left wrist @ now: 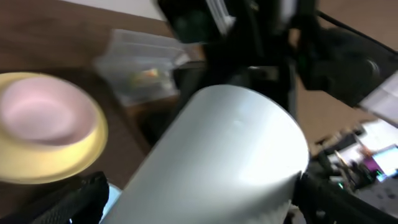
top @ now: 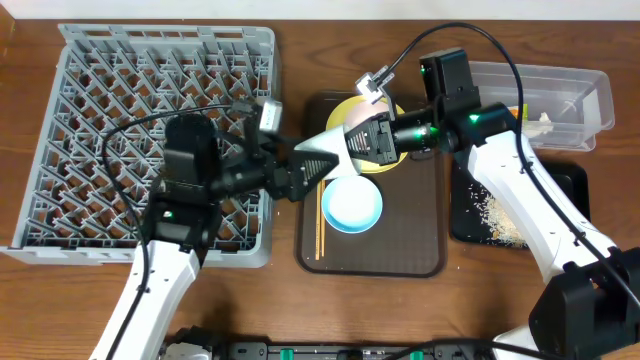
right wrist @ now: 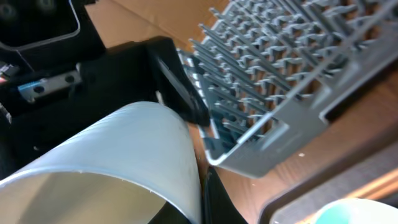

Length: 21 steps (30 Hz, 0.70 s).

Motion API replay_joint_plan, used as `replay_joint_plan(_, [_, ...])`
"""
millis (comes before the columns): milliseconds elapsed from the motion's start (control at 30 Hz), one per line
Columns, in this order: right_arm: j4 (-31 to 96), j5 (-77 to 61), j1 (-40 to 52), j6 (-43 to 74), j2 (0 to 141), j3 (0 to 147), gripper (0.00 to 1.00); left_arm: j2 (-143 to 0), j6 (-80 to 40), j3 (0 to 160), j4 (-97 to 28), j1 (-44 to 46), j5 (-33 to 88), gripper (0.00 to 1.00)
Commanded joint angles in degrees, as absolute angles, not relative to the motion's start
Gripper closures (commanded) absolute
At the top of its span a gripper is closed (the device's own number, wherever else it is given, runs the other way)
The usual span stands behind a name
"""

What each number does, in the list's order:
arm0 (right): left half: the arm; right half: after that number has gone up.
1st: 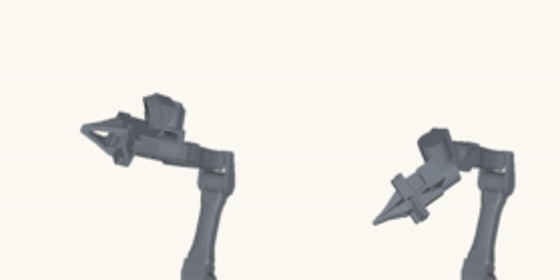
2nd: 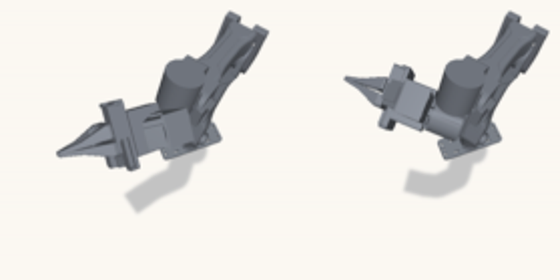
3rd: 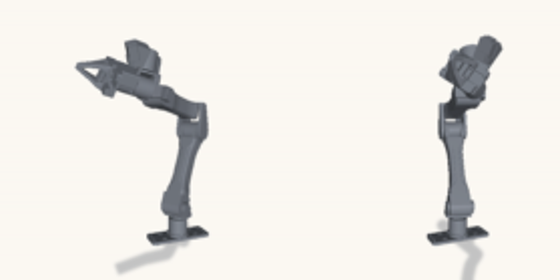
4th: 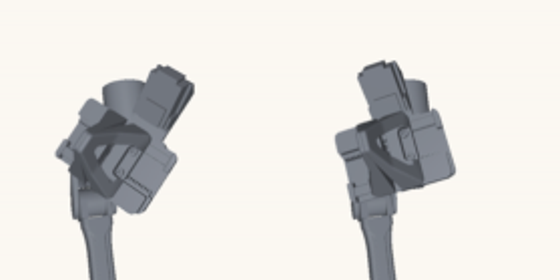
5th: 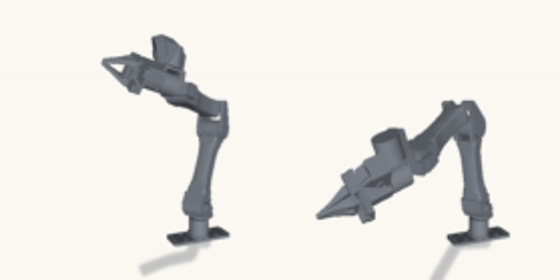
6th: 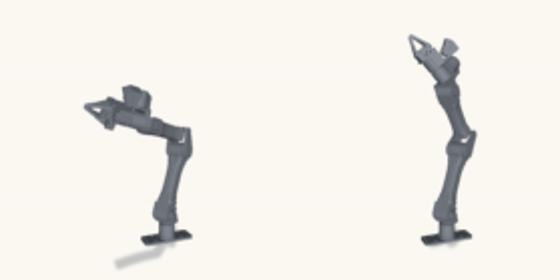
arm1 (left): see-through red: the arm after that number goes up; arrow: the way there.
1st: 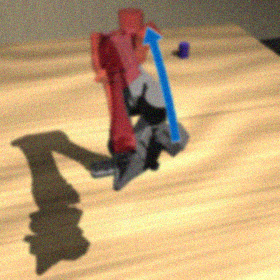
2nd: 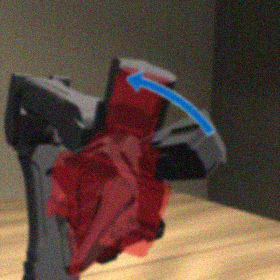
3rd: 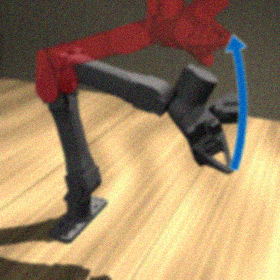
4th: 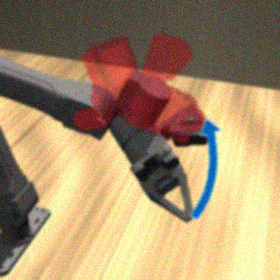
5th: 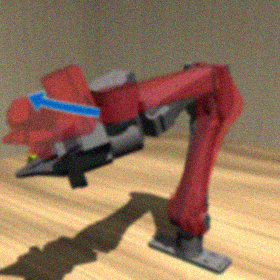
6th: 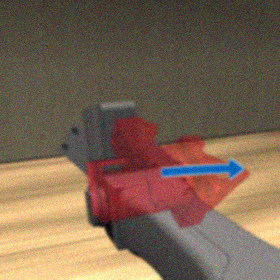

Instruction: Sort waste into correct bins and load items into the dishwasher

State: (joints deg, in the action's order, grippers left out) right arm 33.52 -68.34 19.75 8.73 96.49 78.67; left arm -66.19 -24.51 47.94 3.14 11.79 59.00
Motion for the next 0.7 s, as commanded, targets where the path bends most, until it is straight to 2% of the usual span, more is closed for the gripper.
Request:
replay_joint_plan(0, [33.4,-74.3,19.9,9.4,96.4,79.1,0.99,-66.7,-26.3,49.0,5.7,14.3,61.3,0.02])
replay_joint_plan(167, [33.4,-74.5,19.9,10.3,96.4,79.1,0.99,-66.7,-26.3,49.0,7.0,16.0,61.3,0.00])
replay_joint_plan(367, [33.1,-74.5,19.9,10.3,96.4,79.1,0.99,-66.7,-26.3,49.0,7.0,16.0,61.3,0.07])
replay_joint_plan(400, [33.1,-74.5,19.9,10.3,96.4,79.1,0.99,-66.7,-26.3,49.0,7.0,16.0,61.3,0.12])
replay_joint_plan(533, [33.1,-74.5,19.9,10.7,96.4,79.1,0.99,-66.7,-26.3,49.0,7.0,16.0,61.3,0.20])
replay_joint_plan(667, [32.9,-74.5,19.9,10.7,96.4,79.1,0.99,-66.7,-26.3,49.0,6.7,16.0,61.3,0.21])
